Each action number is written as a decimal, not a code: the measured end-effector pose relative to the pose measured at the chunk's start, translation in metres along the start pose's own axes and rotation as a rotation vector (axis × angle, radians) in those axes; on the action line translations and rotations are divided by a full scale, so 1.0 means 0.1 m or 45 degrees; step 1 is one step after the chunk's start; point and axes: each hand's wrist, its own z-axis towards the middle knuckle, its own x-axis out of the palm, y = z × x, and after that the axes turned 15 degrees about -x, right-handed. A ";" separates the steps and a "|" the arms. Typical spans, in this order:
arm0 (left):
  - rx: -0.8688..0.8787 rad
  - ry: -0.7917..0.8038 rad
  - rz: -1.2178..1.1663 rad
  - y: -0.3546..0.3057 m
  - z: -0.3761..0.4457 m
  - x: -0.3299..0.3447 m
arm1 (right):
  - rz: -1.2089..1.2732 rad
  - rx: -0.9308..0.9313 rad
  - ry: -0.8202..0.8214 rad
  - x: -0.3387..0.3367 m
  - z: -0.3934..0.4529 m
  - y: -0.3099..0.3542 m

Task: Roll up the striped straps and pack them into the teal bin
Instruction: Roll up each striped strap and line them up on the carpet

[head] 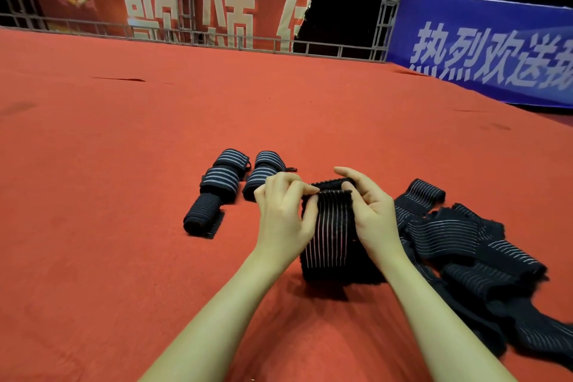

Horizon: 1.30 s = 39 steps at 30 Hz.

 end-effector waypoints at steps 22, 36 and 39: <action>-0.061 0.072 -0.141 0.05 -0.01 0.08 | -0.342 0.002 0.132 -0.05 -0.05 -0.02; 0.047 0.052 0.139 0.06 0.27 0.00 | -0.422 -0.181 0.219 -0.14 0.07 0.10; 0.019 0.041 0.092 0.10 0.34 -0.05 | -0.566 -0.169 0.365 -0.26 0.03 -0.03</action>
